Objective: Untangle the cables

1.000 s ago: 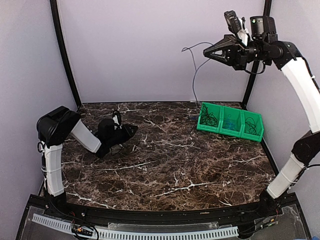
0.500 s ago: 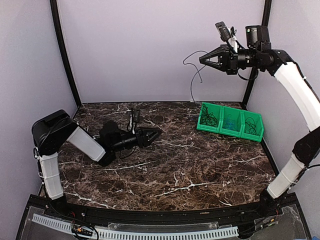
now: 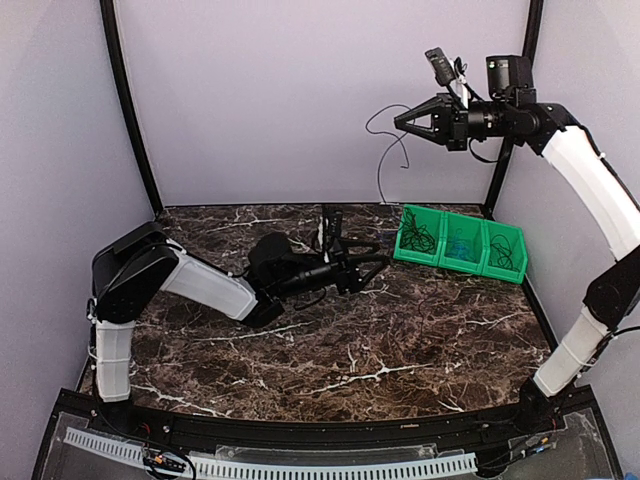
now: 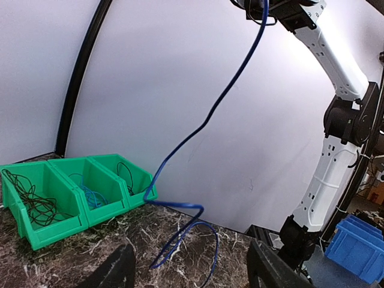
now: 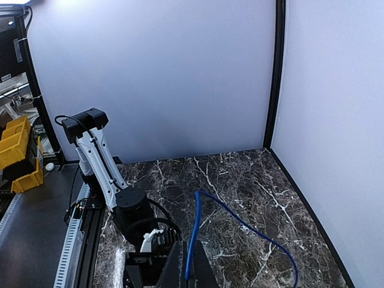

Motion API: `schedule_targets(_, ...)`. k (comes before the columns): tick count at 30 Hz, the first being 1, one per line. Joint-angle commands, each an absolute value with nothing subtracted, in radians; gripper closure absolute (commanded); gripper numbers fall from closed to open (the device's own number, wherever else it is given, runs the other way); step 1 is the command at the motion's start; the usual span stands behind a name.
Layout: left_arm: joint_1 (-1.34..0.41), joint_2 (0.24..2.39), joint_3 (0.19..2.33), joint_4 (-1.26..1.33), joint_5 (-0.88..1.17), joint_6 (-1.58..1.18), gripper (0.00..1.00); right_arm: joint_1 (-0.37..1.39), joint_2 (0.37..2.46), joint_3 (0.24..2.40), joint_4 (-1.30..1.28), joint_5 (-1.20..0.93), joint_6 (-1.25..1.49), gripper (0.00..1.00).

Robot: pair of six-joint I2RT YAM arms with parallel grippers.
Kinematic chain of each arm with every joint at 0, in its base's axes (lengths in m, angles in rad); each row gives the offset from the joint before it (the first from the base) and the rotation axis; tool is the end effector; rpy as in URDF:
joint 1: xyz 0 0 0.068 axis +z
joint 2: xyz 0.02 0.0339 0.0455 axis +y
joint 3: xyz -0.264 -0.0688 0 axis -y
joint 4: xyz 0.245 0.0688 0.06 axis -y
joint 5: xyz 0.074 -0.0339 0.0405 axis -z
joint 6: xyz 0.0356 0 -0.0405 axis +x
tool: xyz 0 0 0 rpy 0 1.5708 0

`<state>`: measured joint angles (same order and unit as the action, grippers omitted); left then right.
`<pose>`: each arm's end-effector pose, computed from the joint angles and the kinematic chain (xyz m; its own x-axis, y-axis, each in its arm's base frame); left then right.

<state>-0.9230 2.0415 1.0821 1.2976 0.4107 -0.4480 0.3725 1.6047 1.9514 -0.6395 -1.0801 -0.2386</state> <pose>0.2482 -0.3515 0.2180 -0.2347 -0.3480 -0.9076 0.9505 0.1134 -0.2892 0.2921 0.1479 0.4908 -0.0348 -0.1332 -0.9905 -0.9945 0.1030 0.0211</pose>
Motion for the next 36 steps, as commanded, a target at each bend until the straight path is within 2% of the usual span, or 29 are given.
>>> schedule_targets(1,-0.958,2.105,1.208,1.19,0.403,-0.407,0.34,0.37,1.607,1.935,-0.591,-1.087,-0.212,1.0)
schedule_targets(6,-0.965,2.166,1.295,1.109,0.267,-0.426,0.37,0.37,1.598,1.929,-0.589,-1.093,-0.206,1.0)
schedule_targets(10,-0.956,2.177,1.296,1.139,0.246,-0.44,0.52,0.369,1.587,1.921,-0.598,-1.076,-0.222,1.0)
schedule_targets(12,-0.947,2.177,1.282,1.183,0.256,-0.457,0.62,0.369,1.583,1.909,-0.597,-1.075,-0.225,1.0)
schedule_targets(14,-0.93,2.174,1.267,1.227,0.265,-0.484,0.82,0.368,1.581,1.902,-0.597,-1.073,-0.227,1.0)
schedule_targets(15,-0.924,2.171,1.26,1.242,0.265,-0.502,0.87,0.363,1.579,1.902,-0.599,-1.068,-0.227,1.0)
schedule_targets(16,-0.913,2.161,1.238,1.271,0.256,-0.51,0.97,0.354,1.577,1.902,-0.598,-1.057,-0.226,1.0)
schedule_targets(18,-0.892,2.132,1.19,1.302,0.241,-0.522,1.0,0.32,1.568,1.894,-0.595,-1.02,-0.226,1.0)
schedule_targets(21,-0.865,2.068,1.084,1.322,0.225,-0.504,1.0,0.231,1.535,1.828,-0.552,-0.918,-0.208,1.0)
schedule_targets(26,-0.796,1.876,0.925,1.319,0.23,-0.448,1.0,0.065,1.443,1.593,-0.463,-0.598,-0.201,1.0)
schedule_targets(30,-0.777,1.738,0.866,1.208,0.203,-0.339,1.0,0.009,1.394,1.374,-0.449,-0.529,-0.27,1.0)
schedule_targets(31,-0.776,1.711,0.866,1.176,0.2,-0.324,1.0,0.009,1.394,1.341,-0.467,-0.538,-0.297,0.97)
schedule_targets(34,-0.776,1.686,0.906,1.105,0.218,-0.272,1.0,0.009,1.406,1.291,-0.591,-0.645,-0.412,0.77)
schedule_targets(35,-0.777,1.685,0.961,1.027,0.253,-0.231,1.0,0.014,1.39,1.292,-0.73,-0.77,-0.547,0.61)
schedule_targets(36,-0.777,1.689,0.976,0.981,0.275,-0.219,1.0,0.025,1.375,1.293,-0.765,-0.801,-0.59,0.55)
